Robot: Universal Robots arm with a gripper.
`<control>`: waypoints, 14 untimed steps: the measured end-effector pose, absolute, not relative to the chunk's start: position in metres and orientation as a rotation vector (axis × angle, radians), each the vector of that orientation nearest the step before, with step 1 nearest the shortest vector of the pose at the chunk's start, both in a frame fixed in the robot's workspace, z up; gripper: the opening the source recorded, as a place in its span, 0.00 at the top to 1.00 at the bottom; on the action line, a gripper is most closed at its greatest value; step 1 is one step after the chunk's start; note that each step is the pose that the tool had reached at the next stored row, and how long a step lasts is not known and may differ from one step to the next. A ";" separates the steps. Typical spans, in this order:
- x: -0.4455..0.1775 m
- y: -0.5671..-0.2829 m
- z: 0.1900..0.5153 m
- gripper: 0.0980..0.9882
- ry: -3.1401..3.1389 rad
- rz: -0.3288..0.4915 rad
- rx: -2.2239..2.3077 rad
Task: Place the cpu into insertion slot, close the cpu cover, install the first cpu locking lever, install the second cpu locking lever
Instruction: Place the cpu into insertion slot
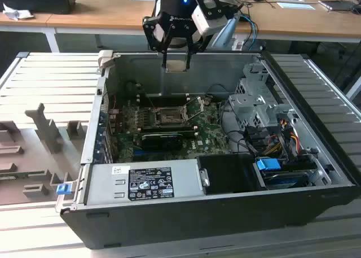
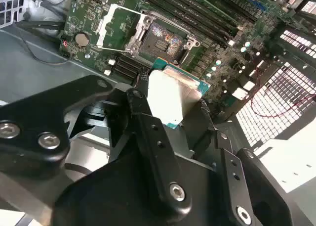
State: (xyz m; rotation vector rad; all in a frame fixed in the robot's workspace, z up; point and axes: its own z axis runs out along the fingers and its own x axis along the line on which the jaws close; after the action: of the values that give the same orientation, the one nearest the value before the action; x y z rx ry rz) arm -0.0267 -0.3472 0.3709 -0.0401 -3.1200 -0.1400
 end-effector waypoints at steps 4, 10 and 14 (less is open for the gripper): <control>-0.027 -0.348 0.370 0.52 -3.120 -0.141 -0.144; -0.027 -0.348 0.369 0.52 -3.119 -0.141 -0.190; -0.027 -0.348 0.369 0.52 -3.118 -0.141 -0.207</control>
State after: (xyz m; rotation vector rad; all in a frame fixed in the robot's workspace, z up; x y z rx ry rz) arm -0.0267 -0.3479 0.3686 -0.2075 -3.1182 -0.1413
